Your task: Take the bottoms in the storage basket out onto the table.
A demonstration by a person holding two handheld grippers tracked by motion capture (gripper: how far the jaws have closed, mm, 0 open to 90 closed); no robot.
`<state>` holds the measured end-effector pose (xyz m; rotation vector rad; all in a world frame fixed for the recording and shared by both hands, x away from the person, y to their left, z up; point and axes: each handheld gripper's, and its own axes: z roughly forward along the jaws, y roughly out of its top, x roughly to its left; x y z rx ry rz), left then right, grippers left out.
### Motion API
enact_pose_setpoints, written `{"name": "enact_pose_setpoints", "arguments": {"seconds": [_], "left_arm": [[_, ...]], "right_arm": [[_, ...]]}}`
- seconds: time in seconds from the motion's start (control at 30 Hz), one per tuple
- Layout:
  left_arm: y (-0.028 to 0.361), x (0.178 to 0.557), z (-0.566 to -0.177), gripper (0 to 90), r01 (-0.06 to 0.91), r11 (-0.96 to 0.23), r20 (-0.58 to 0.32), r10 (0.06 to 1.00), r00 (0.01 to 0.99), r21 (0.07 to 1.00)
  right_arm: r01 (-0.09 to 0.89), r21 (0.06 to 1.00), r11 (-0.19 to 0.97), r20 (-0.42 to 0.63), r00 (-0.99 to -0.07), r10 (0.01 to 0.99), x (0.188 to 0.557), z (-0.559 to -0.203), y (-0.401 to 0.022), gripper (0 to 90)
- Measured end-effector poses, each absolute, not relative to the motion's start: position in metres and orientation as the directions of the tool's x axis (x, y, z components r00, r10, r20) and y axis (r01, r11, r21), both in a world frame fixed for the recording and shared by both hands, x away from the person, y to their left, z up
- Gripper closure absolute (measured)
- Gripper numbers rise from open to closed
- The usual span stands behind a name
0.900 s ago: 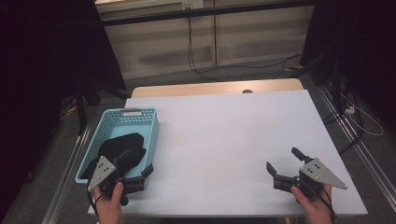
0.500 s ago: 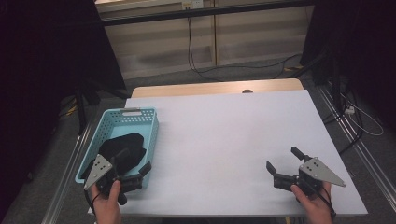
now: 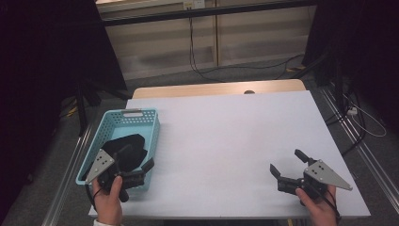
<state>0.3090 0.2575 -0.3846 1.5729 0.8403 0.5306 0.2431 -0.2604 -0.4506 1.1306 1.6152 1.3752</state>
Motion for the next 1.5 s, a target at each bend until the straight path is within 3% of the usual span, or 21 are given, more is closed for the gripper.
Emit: {"name": "enact_pose_setpoints", "arguments": {"seconds": [0.37,0.67,0.9,1.17,1.5], "left_arm": [[0.265,0.331,-0.353,2.0,0.197,-0.047,-0.091,0.767,0.636,0.979],[0.268,0.352,-0.348,2.3,0.235,-0.068,-0.103,0.757,0.645,0.970],[0.273,0.364,-0.344,2.4,0.236,-0.133,-0.053,0.762,0.646,0.963],[0.283,0.382,-0.351,2.4,0.289,-0.190,-0.042,0.768,0.640,0.938],[0.298,0.412,-0.372,3.0,0.382,-0.181,-0.093,0.796,0.598,0.906]], "right_arm": [[0.171,0.984,0.047,0.018,-0.361,0.933,0.243,-0.452,-0.263,2.4],[0.164,0.985,0.052,0.011,-0.359,0.933,0.240,-0.450,-0.262,2.5],[0.163,0.985,0.062,0.001,-0.363,0.932,0.237,-0.449,-0.261,2.5],[0.156,0.985,0.070,-0.008,-0.364,0.931,0.236,-0.447,-0.260,2.5],[0.156,0.985,0.076,-0.015,-0.364,0.931,0.235,-0.447,-0.262,2.6]]}}
